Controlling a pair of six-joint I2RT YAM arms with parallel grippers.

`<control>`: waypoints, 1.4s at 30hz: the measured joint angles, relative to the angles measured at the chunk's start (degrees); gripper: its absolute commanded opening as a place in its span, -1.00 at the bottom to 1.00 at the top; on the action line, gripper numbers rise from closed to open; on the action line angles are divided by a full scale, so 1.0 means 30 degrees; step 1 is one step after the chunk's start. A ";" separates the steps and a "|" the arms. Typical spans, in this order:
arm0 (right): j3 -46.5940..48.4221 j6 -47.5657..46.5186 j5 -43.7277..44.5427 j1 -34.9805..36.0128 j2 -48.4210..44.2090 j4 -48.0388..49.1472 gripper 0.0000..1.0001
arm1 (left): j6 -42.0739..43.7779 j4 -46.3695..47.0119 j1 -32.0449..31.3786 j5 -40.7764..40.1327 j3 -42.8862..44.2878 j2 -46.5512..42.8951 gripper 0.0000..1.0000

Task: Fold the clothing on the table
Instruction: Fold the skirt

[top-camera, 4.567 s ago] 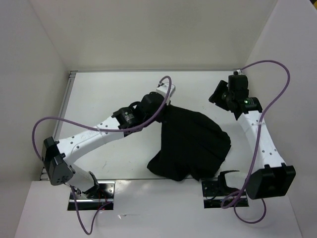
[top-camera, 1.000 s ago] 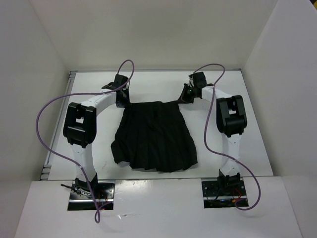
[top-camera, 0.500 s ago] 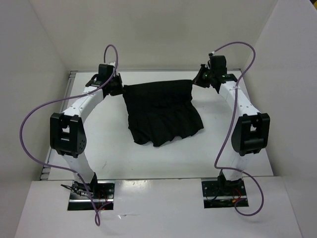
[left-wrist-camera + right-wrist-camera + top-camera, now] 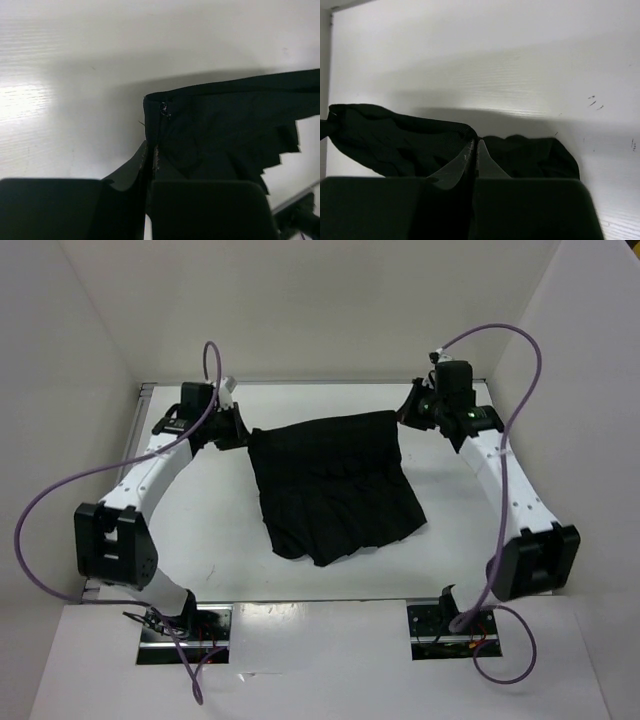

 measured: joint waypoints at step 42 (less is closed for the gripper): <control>0.2820 -0.1013 -0.1341 0.0714 -1.3406 -0.4095 -1.00 | -0.2390 -0.0495 0.2616 1.0928 0.0605 -1.5467 -0.89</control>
